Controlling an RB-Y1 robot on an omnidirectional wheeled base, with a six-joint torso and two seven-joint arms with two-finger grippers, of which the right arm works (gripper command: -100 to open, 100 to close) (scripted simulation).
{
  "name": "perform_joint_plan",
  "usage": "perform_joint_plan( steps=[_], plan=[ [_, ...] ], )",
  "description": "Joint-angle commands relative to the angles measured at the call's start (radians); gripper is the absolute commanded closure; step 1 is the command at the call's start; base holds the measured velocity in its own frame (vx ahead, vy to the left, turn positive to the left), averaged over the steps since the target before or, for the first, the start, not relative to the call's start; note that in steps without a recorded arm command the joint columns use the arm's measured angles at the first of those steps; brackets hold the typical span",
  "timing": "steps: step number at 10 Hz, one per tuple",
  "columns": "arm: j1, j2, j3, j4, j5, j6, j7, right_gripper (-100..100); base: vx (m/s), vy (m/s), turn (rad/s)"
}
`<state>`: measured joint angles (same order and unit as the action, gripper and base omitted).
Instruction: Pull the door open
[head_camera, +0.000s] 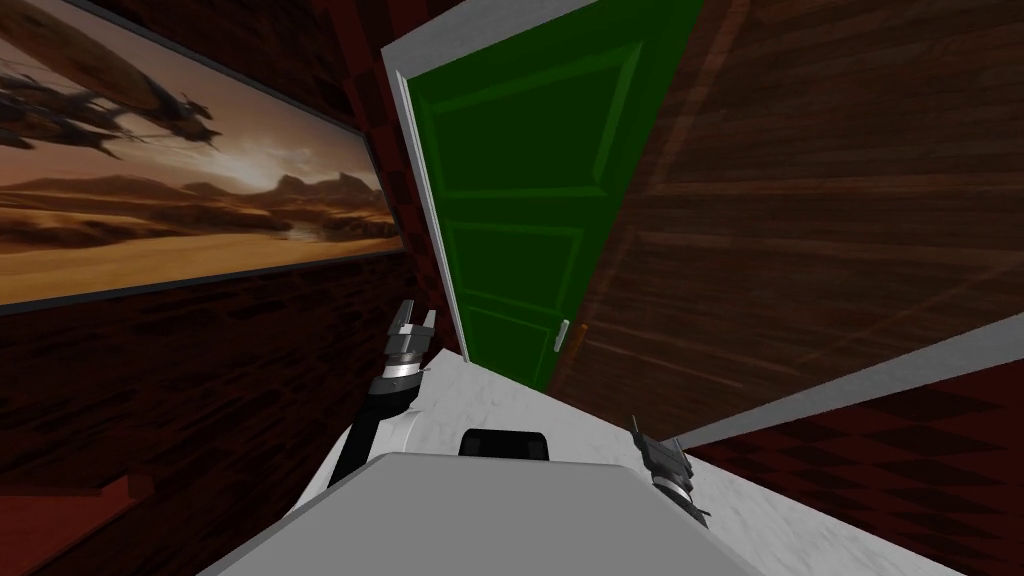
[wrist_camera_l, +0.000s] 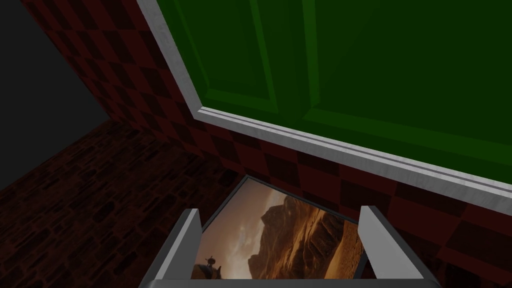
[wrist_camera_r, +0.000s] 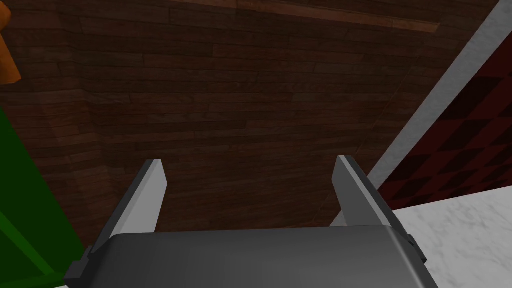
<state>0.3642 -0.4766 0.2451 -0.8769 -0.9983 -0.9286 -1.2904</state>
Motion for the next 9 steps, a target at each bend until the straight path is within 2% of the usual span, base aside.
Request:
perform_joint_plan(
  steps=[1,2,3,4,8,9],
  plan=[
    [-0.019,0.013,0.009,-0.014,0.007,-0.001,0.001,-100,0.182,-0.031,0.116],
    [-0.035,0.018,0.015,-0.022,0.011,0.0,0.0,-100,0.212,-0.03,0.117],
    [-0.035,0.018,0.015,-0.022,0.011,0.0,0.0,-100,0.152,-0.022,0.052],
    [-0.061,0.027,0.025,-0.036,0.018,0.002,-0.001,-100,0.153,-0.023,0.125],
    [-0.122,0.051,0.05,-0.071,0.036,0.006,-0.004,-100,0.202,-0.009,0.145],
    [-0.122,0.051,0.05,-0.071,0.036,0.006,-0.004,-100,0.152,0.018,-0.001]
  ],
)
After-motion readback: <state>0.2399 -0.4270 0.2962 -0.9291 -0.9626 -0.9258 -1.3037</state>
